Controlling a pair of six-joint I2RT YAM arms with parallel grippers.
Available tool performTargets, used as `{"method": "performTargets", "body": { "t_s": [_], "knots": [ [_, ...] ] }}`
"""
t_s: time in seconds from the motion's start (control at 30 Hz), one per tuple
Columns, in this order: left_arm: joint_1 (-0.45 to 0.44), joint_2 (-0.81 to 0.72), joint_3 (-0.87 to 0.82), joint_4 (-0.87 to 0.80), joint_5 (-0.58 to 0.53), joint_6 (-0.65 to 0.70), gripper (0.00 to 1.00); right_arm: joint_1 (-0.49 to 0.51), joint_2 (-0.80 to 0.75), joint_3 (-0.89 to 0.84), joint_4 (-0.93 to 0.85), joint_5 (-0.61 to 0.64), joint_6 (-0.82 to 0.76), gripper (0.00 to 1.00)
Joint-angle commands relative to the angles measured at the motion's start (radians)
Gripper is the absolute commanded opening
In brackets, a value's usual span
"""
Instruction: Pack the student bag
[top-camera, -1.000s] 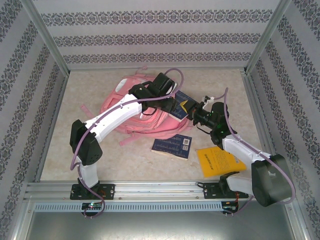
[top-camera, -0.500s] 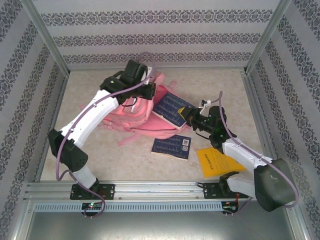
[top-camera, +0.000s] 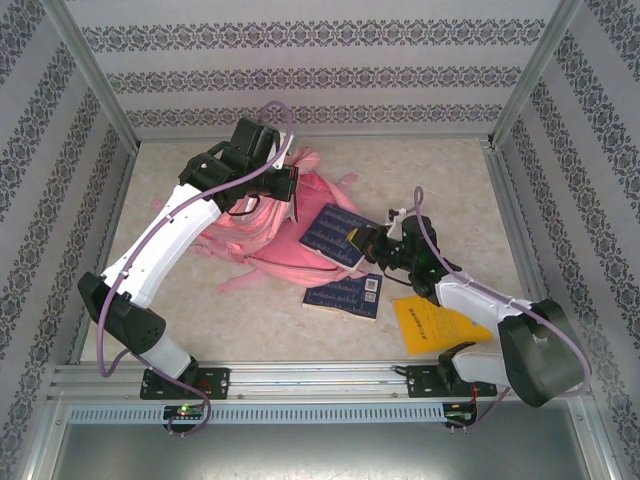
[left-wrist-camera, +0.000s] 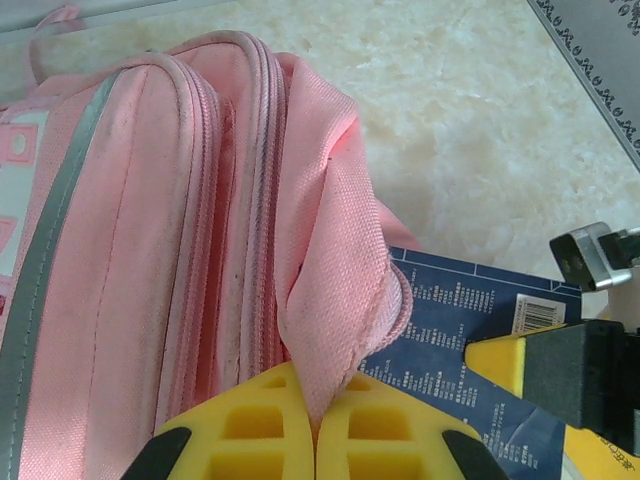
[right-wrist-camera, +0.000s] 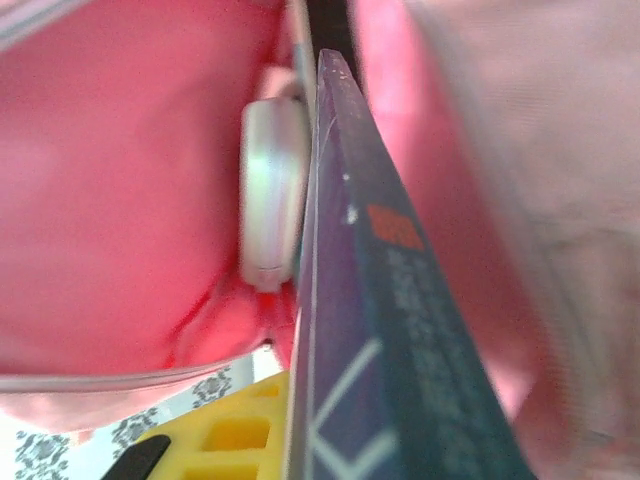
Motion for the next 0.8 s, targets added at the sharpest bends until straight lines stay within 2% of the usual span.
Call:
{"method": "performTargets", "body": {
  "t_s": [0.0, 0.6, 0.77],
  "knots": [
    [0.012, -0.034, 0.03, 0.035, 0.005, 0.018, 0.0, 0.042, 0.007, 0.112, 0.068, -0.006, 0.006, 0.0],
    [0.015, -0.013, 0.104, 0.016, 0.043, 0.027, 0.0, 0.152, 0.385, 0.416, 0.079, 0.055, 0.039, 0.0],
    [0.015, -0.007, 0.11, 0.016, 0.07, 0.026, 0.0, 0.182, 0.426, 0.454, 0.084, 0.091, 0.052, 0.0]
  ]
}}
